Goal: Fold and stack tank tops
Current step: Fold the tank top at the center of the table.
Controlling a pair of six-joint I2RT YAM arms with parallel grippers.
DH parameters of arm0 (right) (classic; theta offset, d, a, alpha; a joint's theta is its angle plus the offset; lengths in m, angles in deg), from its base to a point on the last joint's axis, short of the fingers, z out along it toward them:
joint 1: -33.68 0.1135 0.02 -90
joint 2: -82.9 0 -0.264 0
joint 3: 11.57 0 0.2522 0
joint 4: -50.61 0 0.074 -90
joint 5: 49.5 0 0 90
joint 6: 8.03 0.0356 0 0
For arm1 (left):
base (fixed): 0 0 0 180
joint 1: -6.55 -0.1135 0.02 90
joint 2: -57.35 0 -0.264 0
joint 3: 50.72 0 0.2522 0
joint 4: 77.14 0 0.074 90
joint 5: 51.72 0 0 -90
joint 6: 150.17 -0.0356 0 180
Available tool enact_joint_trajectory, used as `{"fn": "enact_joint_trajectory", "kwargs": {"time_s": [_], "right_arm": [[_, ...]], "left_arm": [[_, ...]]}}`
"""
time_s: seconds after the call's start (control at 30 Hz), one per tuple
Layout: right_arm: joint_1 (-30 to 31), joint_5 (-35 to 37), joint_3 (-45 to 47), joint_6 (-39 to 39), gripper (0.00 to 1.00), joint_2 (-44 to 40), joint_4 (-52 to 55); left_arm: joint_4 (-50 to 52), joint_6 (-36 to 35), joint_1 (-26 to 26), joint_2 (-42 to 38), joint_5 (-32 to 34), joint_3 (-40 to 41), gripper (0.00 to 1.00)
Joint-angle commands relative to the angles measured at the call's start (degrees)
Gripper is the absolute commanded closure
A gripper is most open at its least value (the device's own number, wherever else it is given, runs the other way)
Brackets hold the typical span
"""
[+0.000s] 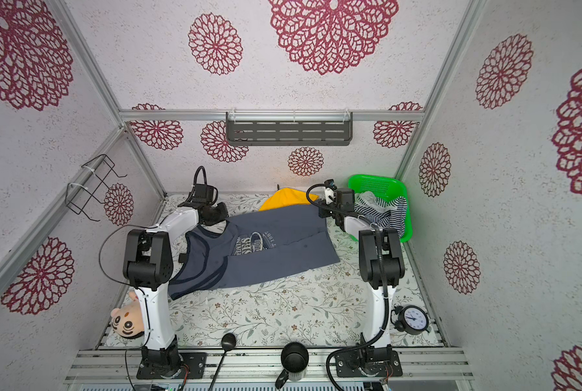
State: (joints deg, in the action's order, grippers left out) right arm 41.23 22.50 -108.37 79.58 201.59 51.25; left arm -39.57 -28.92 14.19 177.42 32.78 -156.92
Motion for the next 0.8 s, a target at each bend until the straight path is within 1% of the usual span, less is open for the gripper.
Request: {"fn": "enact_joint_trajectory", "kwargs": {"time_s": [0.0,0.17,0.33,0.47,0.6,0.67,0.77], "right_arm": [[-1.24,-4.71,3.13,-3.63,1.0,-6.51,-5.71],[-2.7,-6.9,10.12,-3.41,1.0,-10.87,-7.99],[-3.24,-7.21,15.31,-3.41,1.0,-14.32,-8.23],[-3.29,-7.1,17.89,-3.2,1.0,-15.26,-7.28],[-3.35,-6.54,18.67,-3.46,1.0,-15.09,-4.95],[-3.46,-7.34,19.22,-3.36,0.95,-15.52,-3.57],[-4.44,-9.63,23.55,-1.32,0.87,-19.49,-4.95]], "left_arm": [[-2.88,-0.12,1.62,-6.83,0.56,5.98,1.0],[-3.79,-0.02,4.23,-16.28,4.29,17.0,1.0],[-2.22,0.71,7.43,-22.73,7.87,25.23,1.0],[-1.33,2.39,8.71,-25.48,10.28,30.38,1.0],[-2.64,4.88,8.78,-25.33,10.43,33.17,1.0],[-3.49,6.04,9.33,-24.89,10.0,33.8,1.0],[-3.66,7.03,10.85,-25.42,10.28,34.54,1.0]]}}
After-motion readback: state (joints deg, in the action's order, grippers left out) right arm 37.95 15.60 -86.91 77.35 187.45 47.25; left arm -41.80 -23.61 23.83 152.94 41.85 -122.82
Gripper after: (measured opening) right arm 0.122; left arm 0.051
